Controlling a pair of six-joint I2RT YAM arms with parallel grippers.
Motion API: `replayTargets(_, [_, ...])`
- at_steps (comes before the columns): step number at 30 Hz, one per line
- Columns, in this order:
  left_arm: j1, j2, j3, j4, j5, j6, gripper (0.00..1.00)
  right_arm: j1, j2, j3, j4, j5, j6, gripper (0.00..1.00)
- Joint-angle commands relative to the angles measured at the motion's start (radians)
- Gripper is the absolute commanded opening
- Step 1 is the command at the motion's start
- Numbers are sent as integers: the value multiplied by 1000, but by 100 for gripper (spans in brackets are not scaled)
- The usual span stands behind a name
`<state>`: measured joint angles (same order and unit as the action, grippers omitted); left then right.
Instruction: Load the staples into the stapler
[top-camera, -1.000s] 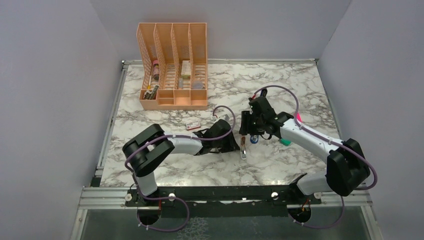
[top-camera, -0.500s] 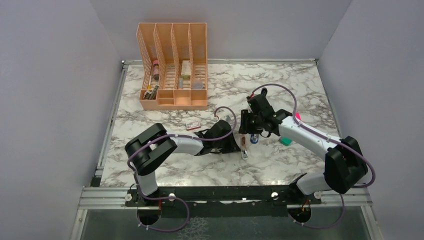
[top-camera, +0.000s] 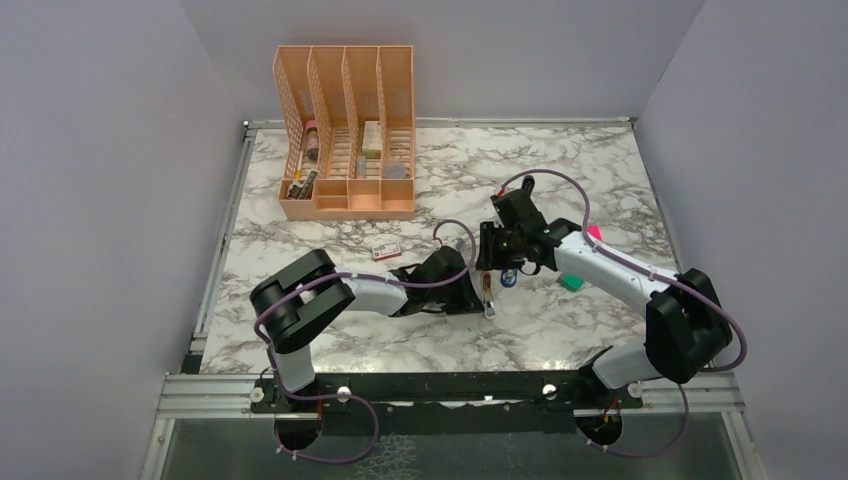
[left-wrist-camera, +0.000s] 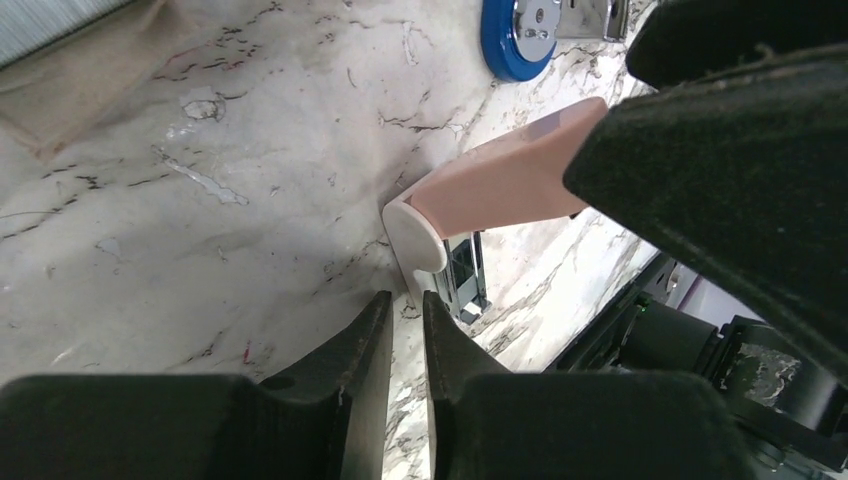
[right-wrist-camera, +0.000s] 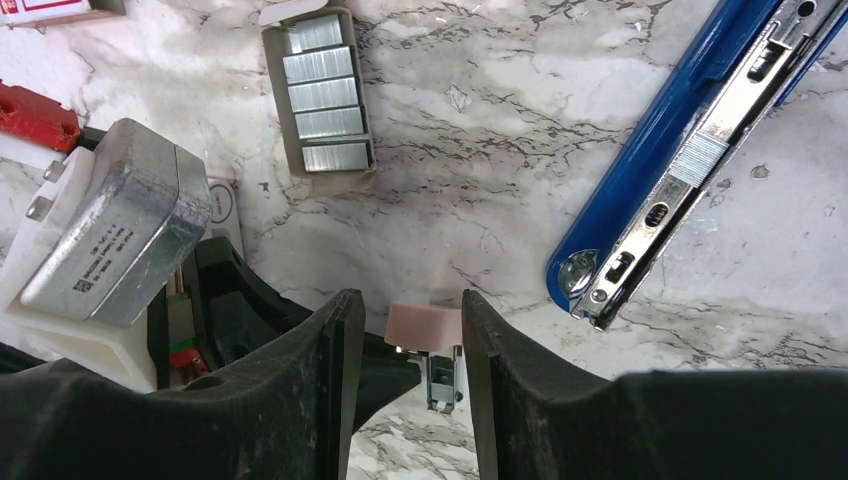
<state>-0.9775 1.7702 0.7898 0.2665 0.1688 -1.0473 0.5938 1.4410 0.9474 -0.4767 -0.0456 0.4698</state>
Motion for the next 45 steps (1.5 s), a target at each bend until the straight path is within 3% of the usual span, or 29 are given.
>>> replayTargets(1, [-6,28,11,-28,-24,-23,15,-1,17,16,-6,-34,-22,45])
replayTargets(7, [-4,50,32,-60,-28,-32,13,-2,27,28,-33,-40,-57,40])
replayTargets(15, [-1,62,26,-67,-32,-50,13,-1,18,20,-46,-70,-85,43])
replayTargets(27, [2,68,17,-26,-37,-68,17,0,21,17,-38,-48,-87,36])
replayTargets(32, [2,76,21,-41,-50,-72,12,0,15,4,-40,-81,-94,38])
replayTargets(37, [3,75,36,-82,-65,-69,8,1,-8,-15,-55,-101,-85,31])
replayTargets(45, [12,60,27,-102,-78,-71,8,3,-84,-75,-85,-116,-40,30])
